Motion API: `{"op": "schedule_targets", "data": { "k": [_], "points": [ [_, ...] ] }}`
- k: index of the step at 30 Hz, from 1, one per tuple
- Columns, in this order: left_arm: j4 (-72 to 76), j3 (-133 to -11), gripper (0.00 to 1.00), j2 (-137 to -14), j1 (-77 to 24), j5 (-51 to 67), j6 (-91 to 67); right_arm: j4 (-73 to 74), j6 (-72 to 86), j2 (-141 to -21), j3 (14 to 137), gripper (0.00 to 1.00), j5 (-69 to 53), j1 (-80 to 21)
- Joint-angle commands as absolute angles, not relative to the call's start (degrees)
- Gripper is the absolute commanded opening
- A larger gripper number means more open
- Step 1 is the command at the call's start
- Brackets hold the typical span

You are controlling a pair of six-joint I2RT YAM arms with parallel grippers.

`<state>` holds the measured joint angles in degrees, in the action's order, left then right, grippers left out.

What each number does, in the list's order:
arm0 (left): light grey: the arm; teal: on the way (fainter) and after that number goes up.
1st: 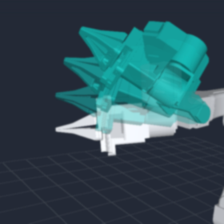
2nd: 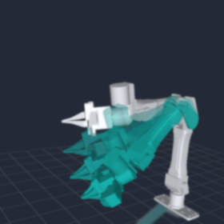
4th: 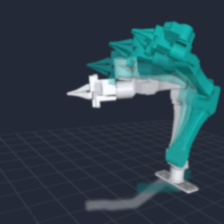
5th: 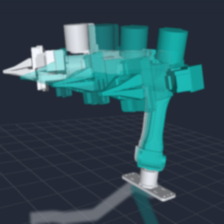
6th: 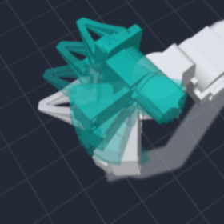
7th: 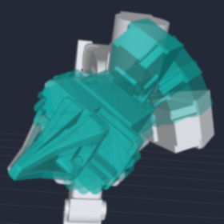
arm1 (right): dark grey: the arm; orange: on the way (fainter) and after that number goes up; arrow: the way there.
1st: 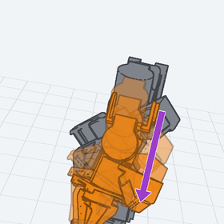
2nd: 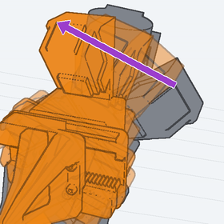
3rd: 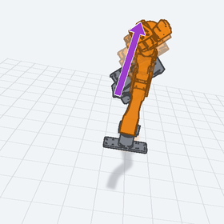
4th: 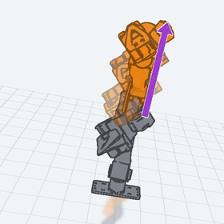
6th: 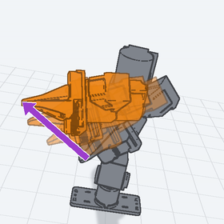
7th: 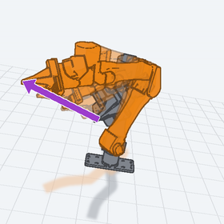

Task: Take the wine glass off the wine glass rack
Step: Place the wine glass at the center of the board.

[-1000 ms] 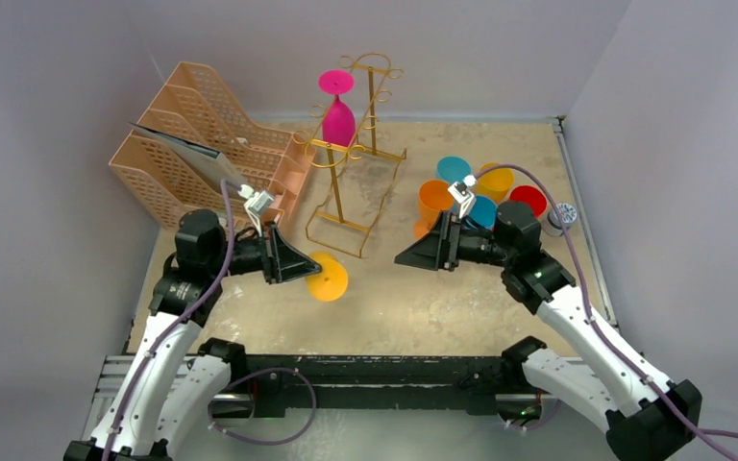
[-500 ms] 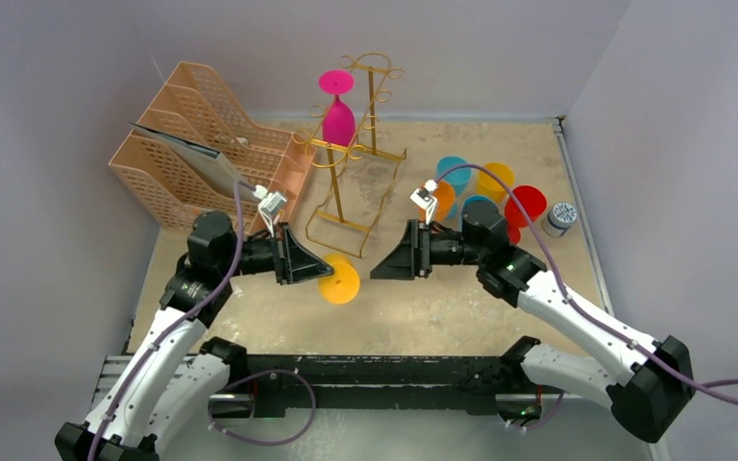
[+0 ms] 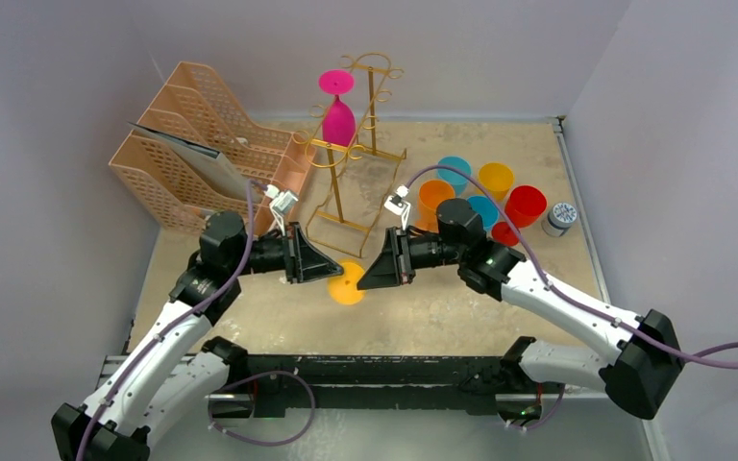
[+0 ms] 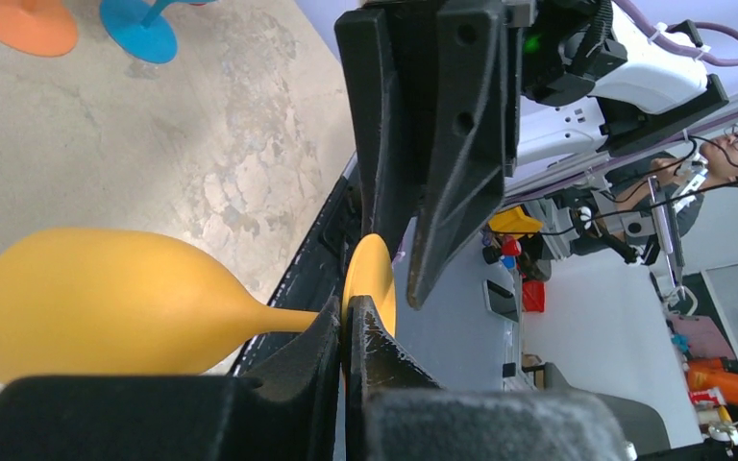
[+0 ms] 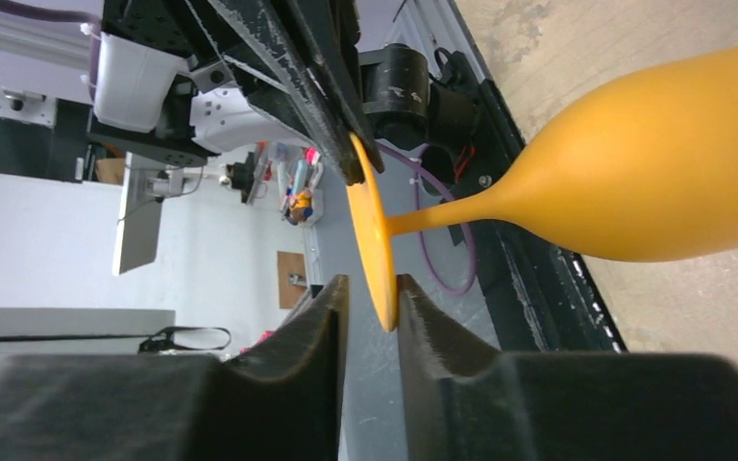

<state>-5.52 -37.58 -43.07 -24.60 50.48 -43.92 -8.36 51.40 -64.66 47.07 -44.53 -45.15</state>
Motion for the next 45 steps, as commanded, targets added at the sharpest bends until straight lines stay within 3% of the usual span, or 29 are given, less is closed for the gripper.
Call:
{"op": "schedule_targets", "data": {
  "k": [1, 4, 6, 7, 11, 14, 16, 27, 35, 45],
  "points": [
    [-2.9, -37.6, 0.0, -42.5, -25.5, 49.2, -43.8, -9.4, 49.3, -64.0, 49.5, 0.21, -44.6, -45.6],
    [-4.7, -37.5, 0.0, -42.0, -25.6, 49.3, -43.1, -7.0, 47.5, -62.8, 49.7, 0.01, -42.9, -45.6],
    [-6.1, -37.3, 0.0, -41.9, -25.7, 49.7, -42.4, -6.1, 46.8, -62.1, 49.8, 0.0, -42.5, -45.6],
    [-6.8, -37.2, 0.05, -41.7, -25.7, 49.9, -42.0, -5.9, 46.5, -61.9, 49.8, 0.0, -42.3, -45.6],
    [-7.8, -36.5, 0.45, -40.6, -25.8, 51.5, -41.7, -3.9, 44.9, -61.0, 49.8, 0.0, -41.5, -45.5],
    [-8.3, -35.6, 0.57, -39.7, -25.9, 52.7, -42.0, -1.7, 42.8, -60.0, 49.6, 0.0, -39.6, -45.6],
    [-8.3, -34.4, 0.58, -39.7, -26.2, 53.1, -42.9, -2.1, 42.3, -59.2, 48.9, 0.0, -38.8, -45.6],
    [-3.3, -30.7, 0.5, -37.6, -31.6, 46.3, -46.1, -4.9, 42.7, -58.1, 46.7, 0.0, -37.5, -45.6],
    [5.3, -30.3, 0.31, -42.0, -36.4, 43.1, -48.0, -5.5, 43.3, -58.1, 46.1, 0.0, -37.2, -45.6],
    [4.0, -30.6, 0.07, -41.7, -37.7, 41.2, -47.3, -5.0, 43.0, -57.4, 45.4, 0.0, -36.1, -45.6]
  ]
}}
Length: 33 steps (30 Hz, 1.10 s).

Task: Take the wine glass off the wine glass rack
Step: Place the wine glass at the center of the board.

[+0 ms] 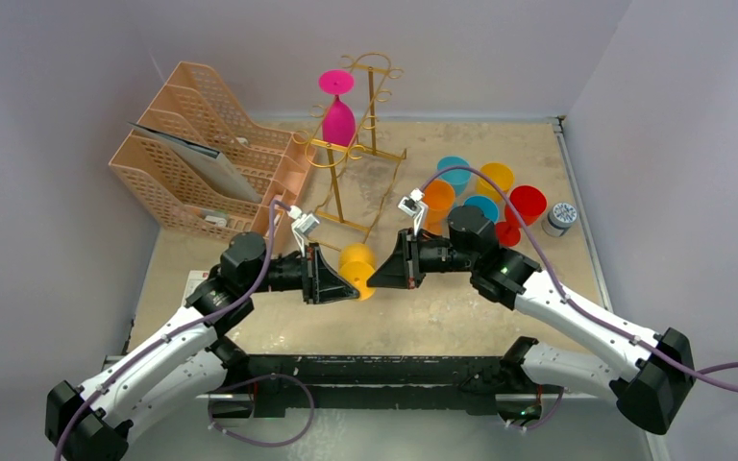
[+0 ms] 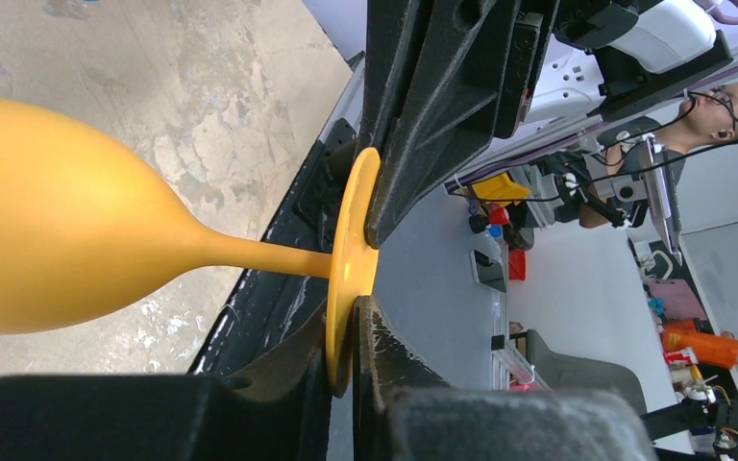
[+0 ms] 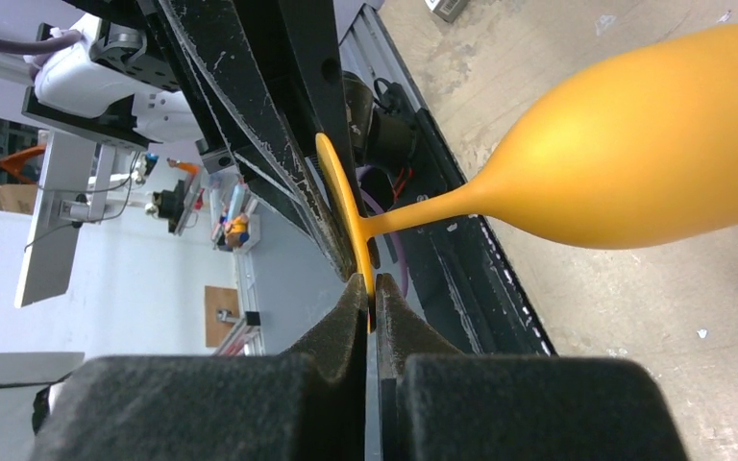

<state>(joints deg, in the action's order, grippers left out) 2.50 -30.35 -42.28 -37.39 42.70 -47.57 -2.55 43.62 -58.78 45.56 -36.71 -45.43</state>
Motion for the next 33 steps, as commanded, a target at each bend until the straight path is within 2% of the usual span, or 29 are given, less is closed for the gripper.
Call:
{"op": "schedule_targets", "data": {
  "k": [1, 5, 13, 19, 24, 29, 33],
  "points": [
    [3.7, -30.5, 0.05, -41.8, -37.7, 41.4, -47.3, -4.9, 42.9, -57.4, 45.4, 0.0, -36.1, -45.6],
    [3.0, -30.7, 0.0, -41.3, -37.7, 41.8, -47.1, -4.9, 43.0, -57.4, 45.2, 0.0, -36.0, -45.6],
    [2.1, -31.4, 0.0, -41.3, -37.8, 41.6, -46.7, -4.4, 42.9, -56.7, 45.2, 0.0, -35.8, -45.6],
    [0.6, -32.4, 0.0, -42.0, -37.9, 41.9, -45.5, -3.9, 42.8, -56.2, 45.1, 0.06, -35.6, -45.6],
    [-2.0, -33.4, 0.0, -42.3, -38.0, 41.8, -44.1, -2.6, 42.6, -56.4, 45.9, 0.17, -35.7, -45.6],
    [-2.4, -33.5, 0.0, -42.4, -38.1, 41.9, -43.4, -2.0, 42.6, -56.5, 46.5, 0.35, -35.8, -45.6],
    [-4.0, -34.2, 0.0, -42.4, -38.2, 41.9, -41.3, 1.0, 41.1, -55.9, 47.5, 0.44, -35.6, -45.6]
  ]
}}
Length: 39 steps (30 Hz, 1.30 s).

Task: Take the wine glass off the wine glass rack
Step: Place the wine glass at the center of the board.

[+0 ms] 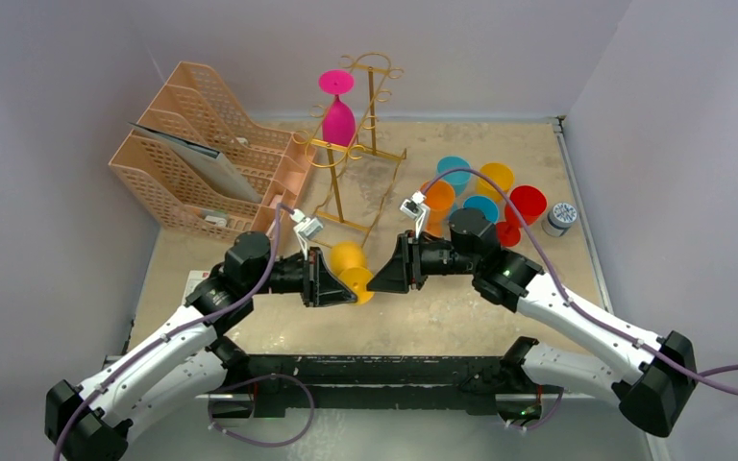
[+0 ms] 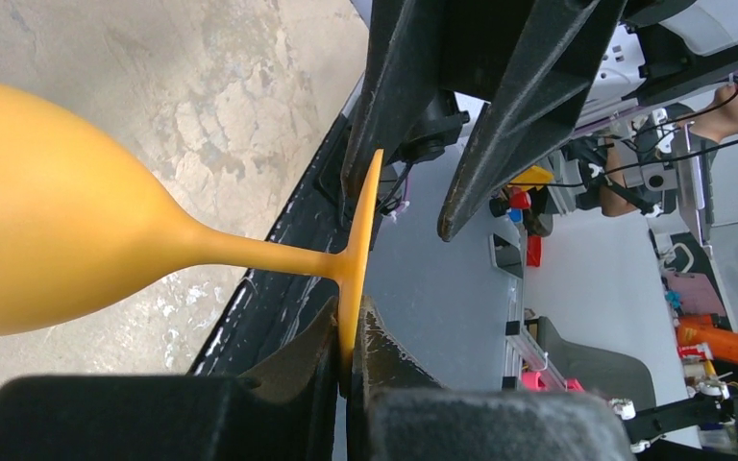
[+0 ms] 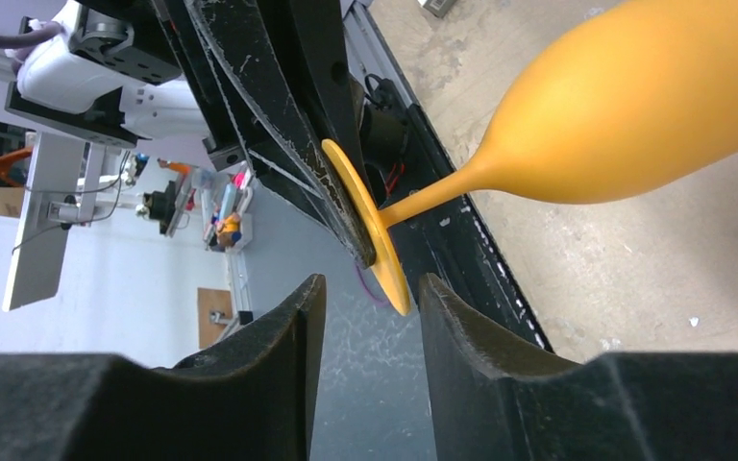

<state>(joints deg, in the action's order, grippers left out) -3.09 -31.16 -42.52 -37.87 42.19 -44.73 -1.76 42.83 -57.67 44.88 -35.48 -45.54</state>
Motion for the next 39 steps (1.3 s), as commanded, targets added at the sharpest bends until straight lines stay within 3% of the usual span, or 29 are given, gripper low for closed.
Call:
{"op": "schedule_targets", "data": {
  "k": [1, 5, 12, 21, 24, 30, 37, 39],
  "points": [
    [-5.3, -34.6, 0.0, -42.5, -38.2, 42.0, -40.2, 2.9, 40.4, -55.6, 48.3, 0.45, -35.1, -45.6],
    [-8.7, -36.4, 0.0, -42.4, -38.5, 45.6, -35.6, 14.3, 33.6, -53.7, 53.2, 0.54, -24.3, -45.6],
    [-11.0, -36.7, 0.0, -40.7, -38.6, 50.1, -26.6, 18.5, 30.3, -51.3, 54.8, 0.64, -22.4, -45.6],
    [-7.2, -34.8, 0.0, -35.9, -38.6, 56.2, -15.6, 32.2, 28.5, -52.6, 60.0, 0.79, -6.9, -45.5],
    [-2.7, -32.5, 0.0, -33.8, -38.6, 61.4, -12.2, 33.1, 28.3, -53.7, 61.4, 0.8, -10.2, -45.5],
    [-1.1, -30.5, 0.0, -31.8, -38.6, 60.8, -10.5, 28.4, 29.5, -54.7, 61.4, 0.81, -19.4, -43.1],
    [-1.0, -29.8, 0.0, -32.5, -38.6, 63.4, -8.8, 14.3, 36.3, -55.5, 58.9, 0.81, -43.8, -30.2],
    [2.8, -28.7, 0.0, -31.9, -38.6, 64.4, -9.0, 14.0, 35.7, -56.4, 59.8, 0.81, -45.0, -30.0]
  ]
}}
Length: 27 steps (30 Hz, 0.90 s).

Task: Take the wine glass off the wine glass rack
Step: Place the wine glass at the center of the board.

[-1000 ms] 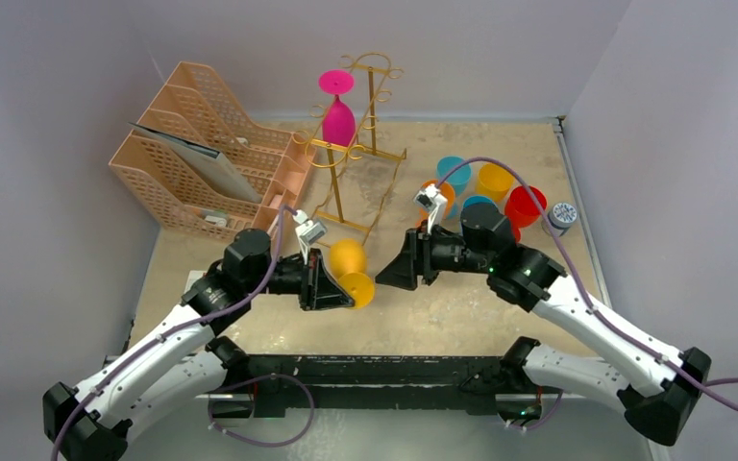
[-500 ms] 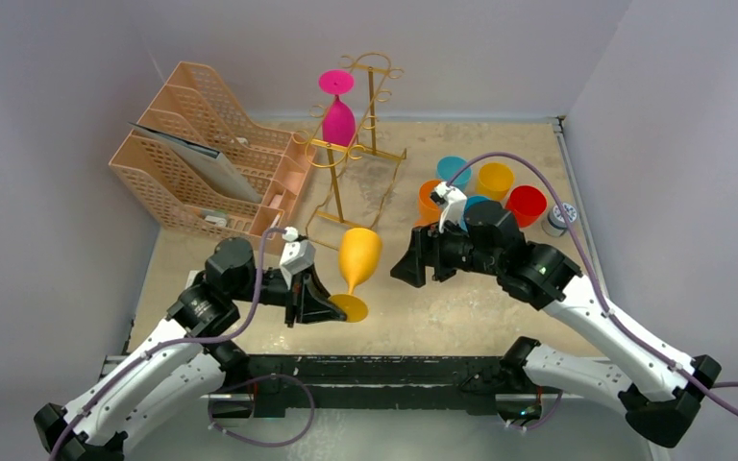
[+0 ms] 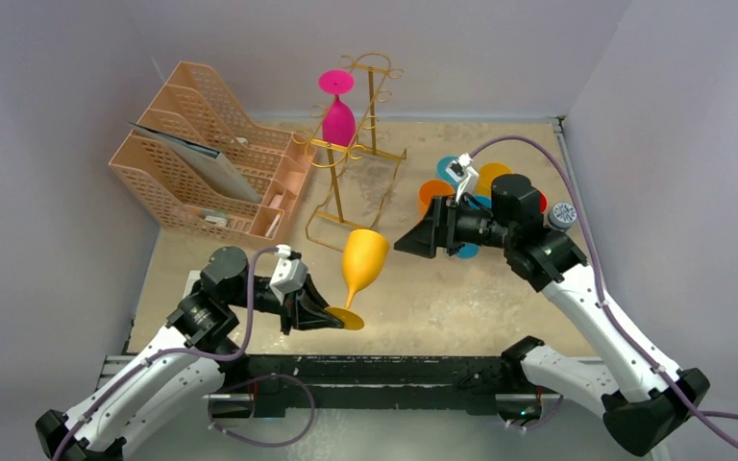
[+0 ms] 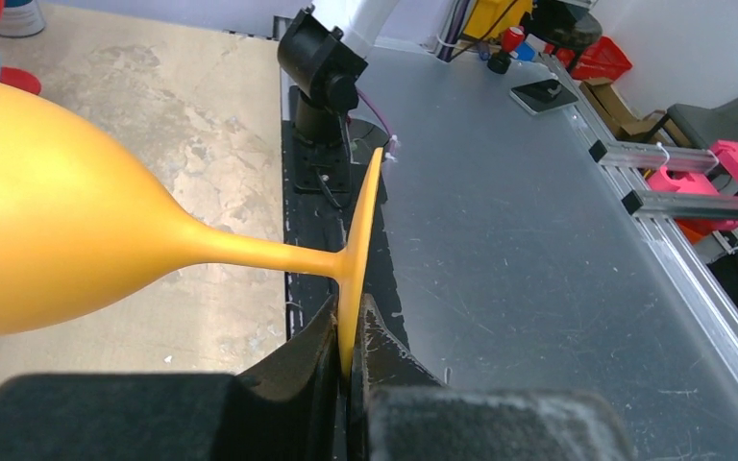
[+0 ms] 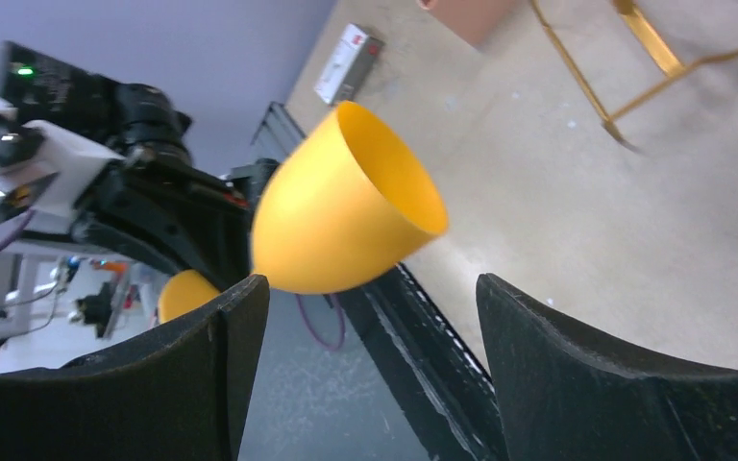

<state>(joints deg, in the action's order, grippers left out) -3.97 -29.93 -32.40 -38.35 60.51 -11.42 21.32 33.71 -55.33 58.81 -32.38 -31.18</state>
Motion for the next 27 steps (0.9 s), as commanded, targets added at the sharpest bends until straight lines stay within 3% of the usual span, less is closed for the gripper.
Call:
{"op": "schedule_targets", "data": {
  "k": [1, 12, 21, 27],
  "points": [
    [4.1, -28.4, 0.0, -31.8, -38.6, 64.6, -9.5, 13.4, 35.9, -56.6, 59.7, 0.81, -44.5, -29.9],
    [11.8, -27.3, 0.0, -34.0, -38.6, 69.3, -14.8, 0.3, 43.0, -62.3, 57.8, 0.77, -52.5, -29.8],
    [12.2, -27.2, 0.0, -33.9, -38.6, 69.2, -15.0, -3.9, 47.2, -66.5, 58.1, 0.56, -62.3, -29.8],
    [12.2, -27.2, 0.0, -33.9, -38.6, 69.0, -15.0, -3.4, 48.5, -66.9, 57.9, 0.49, -64.6, -29.8]
  ]
}}
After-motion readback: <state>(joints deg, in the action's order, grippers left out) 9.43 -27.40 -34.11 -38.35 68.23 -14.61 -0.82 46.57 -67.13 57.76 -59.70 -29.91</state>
